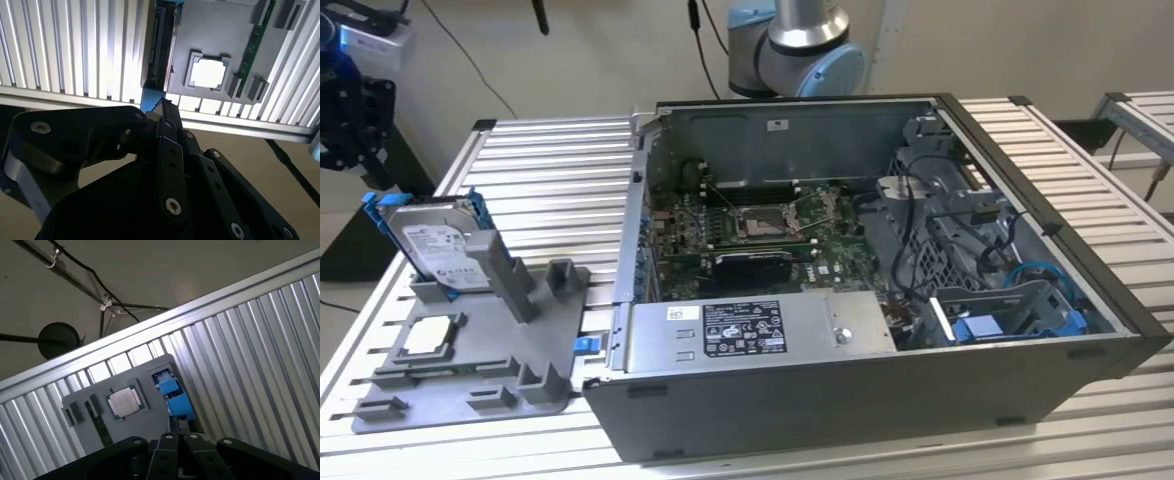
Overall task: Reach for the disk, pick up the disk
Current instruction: 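Pick up the disk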
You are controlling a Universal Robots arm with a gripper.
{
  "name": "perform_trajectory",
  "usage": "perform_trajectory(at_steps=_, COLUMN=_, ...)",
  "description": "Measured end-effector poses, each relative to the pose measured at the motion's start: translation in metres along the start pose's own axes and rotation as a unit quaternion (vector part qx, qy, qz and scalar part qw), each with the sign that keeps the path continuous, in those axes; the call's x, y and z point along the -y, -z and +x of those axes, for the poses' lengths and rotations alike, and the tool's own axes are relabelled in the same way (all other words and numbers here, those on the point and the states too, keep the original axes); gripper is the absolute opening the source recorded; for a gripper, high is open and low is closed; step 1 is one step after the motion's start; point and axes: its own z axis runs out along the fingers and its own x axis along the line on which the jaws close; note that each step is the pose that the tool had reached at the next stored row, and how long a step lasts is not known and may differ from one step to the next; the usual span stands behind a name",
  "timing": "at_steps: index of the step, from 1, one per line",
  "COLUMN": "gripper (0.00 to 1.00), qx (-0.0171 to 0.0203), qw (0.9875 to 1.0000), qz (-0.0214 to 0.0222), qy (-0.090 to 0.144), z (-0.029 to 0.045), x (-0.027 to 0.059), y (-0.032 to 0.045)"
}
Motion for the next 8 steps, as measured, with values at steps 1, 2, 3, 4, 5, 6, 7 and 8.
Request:
perform_trajectory(at_steps=1, gripper=0.00, qx=0.0002, qw=1.0000, qz=0.0002, qy=0.008, z=0.0000, x=0.0000, y=-0.0001)
perform_trajectory(at_steps=2, gripper=0.00, qx=0.0001, qw=0.9999, qz=0.0002, qy=0.017, z=0.0000, x=0.0000, y=-0.0001)
perform_trajectory(at_steps=3, gripper=0.00, qx=0.0002, qw=0.9997, qz=0.0000, qy=0.026, z=0.0000, x=-0.0001, y=-0.0001)
perform_trajectory(at_steps=4, gripper=0.00, qx=0.0001, qw=0.9994, qz=-0.0002, qy=0.035, z=0.0000, x=-0.0001, y=-0.0001)
perform_trajectory(at_steps=5, gripper=0.00, qx=0.0001, qw=0.9990, qz=-0.0003, qy=0.044, z=0.0000, x=-0.0002, y=-0.0001)
perform_trajectory(at_steps=6, gripper=0.00, qx=0.0001, qw=0.9986, qz=-0.0005, qy=0.053, z=0.0000, x=-0.0002, y=-0.0001)
perform_trajectory(at_steps=7, gripper=0.00, qx=0.0000, qw=0.9980, qz=-0.0007, qy=0.063, z=0.0000, x=-0.0002, y=-0.0002)
perform_trajectory(at_steps=8, gripper=0.00, qx=0.0000, qw=0.9974, qz=-0.0008, qy=0.072, z=0.0000, x=-0.0001, y=-0.0002)
